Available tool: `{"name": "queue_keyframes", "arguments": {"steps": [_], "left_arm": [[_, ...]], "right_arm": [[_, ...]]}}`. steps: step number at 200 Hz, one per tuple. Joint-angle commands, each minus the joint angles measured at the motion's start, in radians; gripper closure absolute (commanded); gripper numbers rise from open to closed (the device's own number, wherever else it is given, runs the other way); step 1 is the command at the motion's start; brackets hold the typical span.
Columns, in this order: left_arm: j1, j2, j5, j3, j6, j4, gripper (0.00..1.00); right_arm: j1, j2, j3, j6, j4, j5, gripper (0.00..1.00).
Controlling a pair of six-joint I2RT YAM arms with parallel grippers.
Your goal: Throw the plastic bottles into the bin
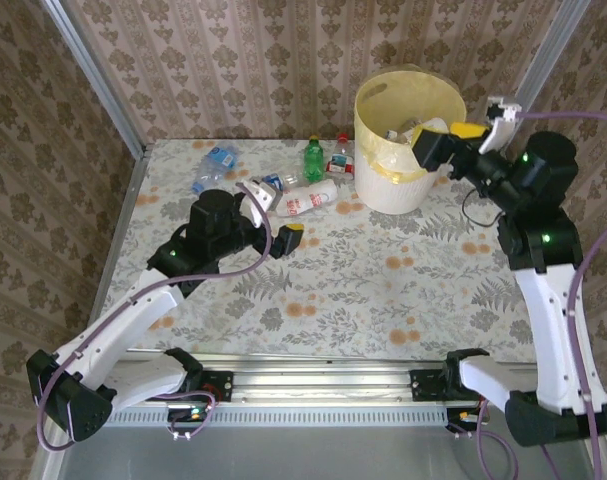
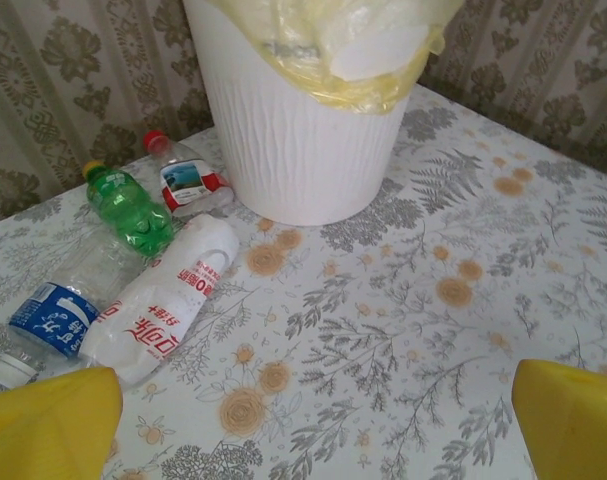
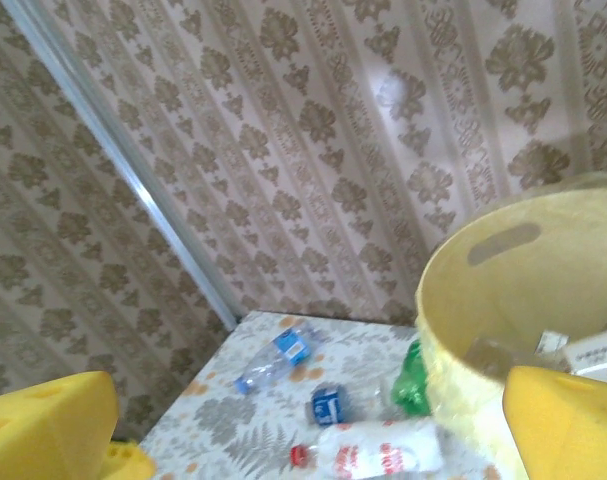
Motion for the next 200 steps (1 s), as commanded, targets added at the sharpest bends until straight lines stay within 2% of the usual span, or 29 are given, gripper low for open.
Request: {"name": "queue_keyframes", "arguments": {"steps": [1,33,73,139,200], "left_arm": [[0.007,0.04,0.045,0.054,0.077,-0.13,0.0],[0.011,0.116,0.035,0.096,0.108,-0.194,0.0],[0.044,0.254,0.032,0.161,0.153,-0.241,0.01],[0.109,0.574,-0.013,0.356,0.262,-0.322,0.08],[0.149,0.83,-0.052,0.559,0.352,-0.36,0.1]], "right_arm": [[0.005,-0.085,-0.064,0.07,-0.071,-0.058,0.0],[0.005,-0.188,-0.168,0.123,-0.083,-0.095,0.0],[0.007,-0.243,-0.232,0.145,-0.131,-0.118,0.0],[0.006,-0.253,-0.285,0.126,-0.153,-0.136,0.0],[0.006,-0.218,-0.262,0.09,-0.201,-0.146,0.0]]}}
